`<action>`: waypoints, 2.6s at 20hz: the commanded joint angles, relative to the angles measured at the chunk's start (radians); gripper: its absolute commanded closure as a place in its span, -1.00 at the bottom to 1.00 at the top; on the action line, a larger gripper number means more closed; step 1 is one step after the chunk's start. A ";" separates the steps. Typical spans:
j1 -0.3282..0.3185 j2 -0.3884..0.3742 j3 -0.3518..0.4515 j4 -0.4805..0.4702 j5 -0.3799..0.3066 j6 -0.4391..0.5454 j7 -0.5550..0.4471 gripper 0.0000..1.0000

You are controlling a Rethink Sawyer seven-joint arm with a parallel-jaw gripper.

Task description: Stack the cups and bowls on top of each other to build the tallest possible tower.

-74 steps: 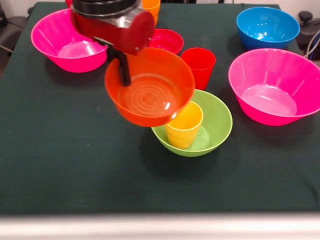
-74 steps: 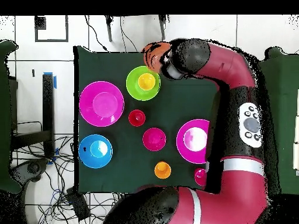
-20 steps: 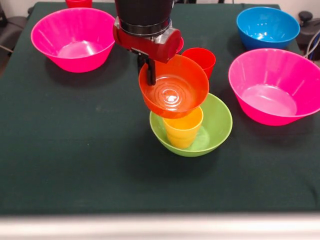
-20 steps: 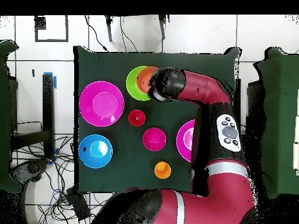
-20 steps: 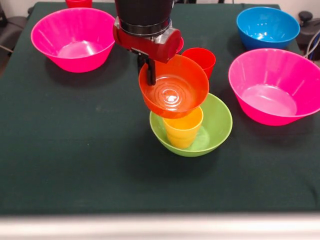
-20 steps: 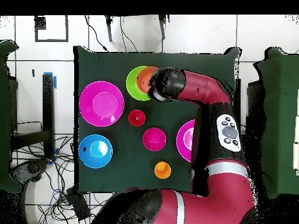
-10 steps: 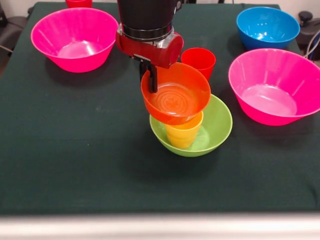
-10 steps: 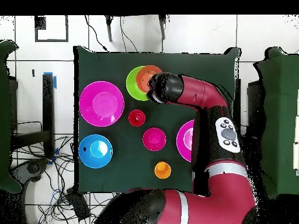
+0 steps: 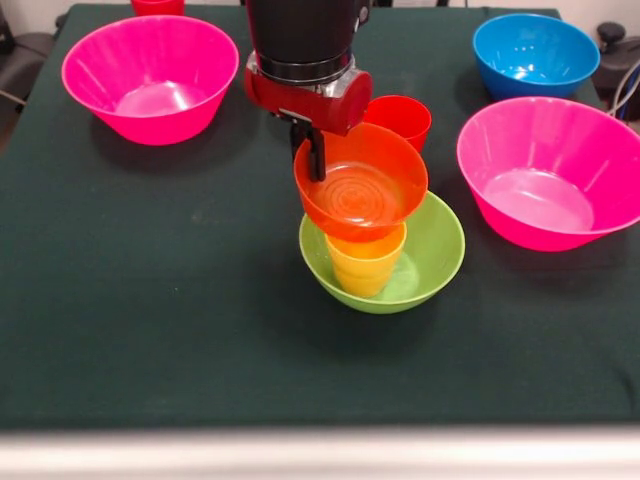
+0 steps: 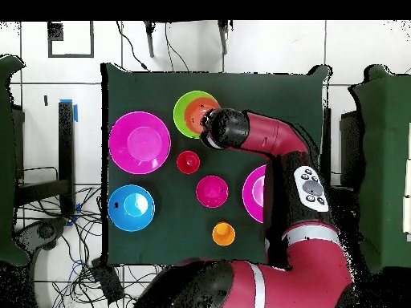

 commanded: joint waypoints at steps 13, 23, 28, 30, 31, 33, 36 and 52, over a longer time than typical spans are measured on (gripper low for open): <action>-0.037 0.013 0.145 0.092 -0.009 -0.103 0.000 1.00; -0.039 0.011 0.154 0.081 -0.007 -0.104 0.004 1.00; -0.041 0.008 0.151 0.080 -0.009 -0.105 0.005 1.00; -0.040 0.004 0.150 0.084 -0.011 -0.105 0.005 1.00; -0.040 0.002 0.149 0.087 -0.011 -0.106 0.007 1.00; -0.035 -0.003 0.139 0.080 -0.015 -0.095 0.005 1.00; -0.020 -0.027 0.105 0.062 -0.035 -0.067 -0.002 1.00; -0.020 -0.049 0.085 0.041 -0.042 -0.031 -0.011 1.00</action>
